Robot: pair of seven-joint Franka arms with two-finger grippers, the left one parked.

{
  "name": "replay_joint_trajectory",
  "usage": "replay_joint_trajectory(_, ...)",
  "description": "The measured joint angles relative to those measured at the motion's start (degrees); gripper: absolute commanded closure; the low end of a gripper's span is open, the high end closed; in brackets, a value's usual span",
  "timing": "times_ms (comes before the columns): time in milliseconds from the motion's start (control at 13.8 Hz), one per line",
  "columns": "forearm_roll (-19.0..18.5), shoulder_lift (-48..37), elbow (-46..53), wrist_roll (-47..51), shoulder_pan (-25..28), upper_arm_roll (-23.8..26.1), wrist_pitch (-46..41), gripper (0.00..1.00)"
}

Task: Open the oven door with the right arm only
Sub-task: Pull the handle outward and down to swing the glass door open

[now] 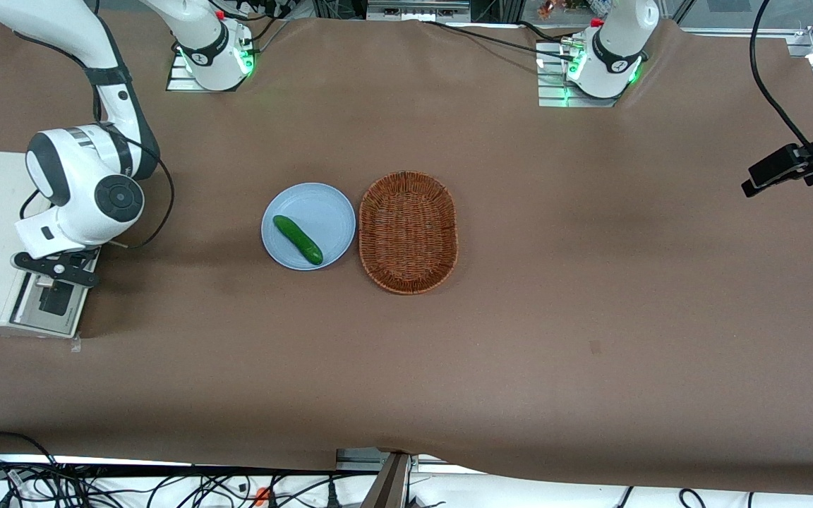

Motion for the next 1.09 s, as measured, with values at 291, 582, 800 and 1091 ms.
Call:
replay_joint_trajectory(291,1.24,0.28,-0.68,0.96,0.51,2.22,1.66,1.0)
replay_joint_trajectory(582,4.02,2.89,-1.05,1.85,1.06,4.46,6.15,1.0)
replay_joint_trajectory(800,5.08,5.9,-1.15,2.32,1.17,4.94,10.78,1.0)
replay_joint_trajectory(1091,5.26,9.95,-1.11,3.4,0.46,4.92,16.87,1.0)
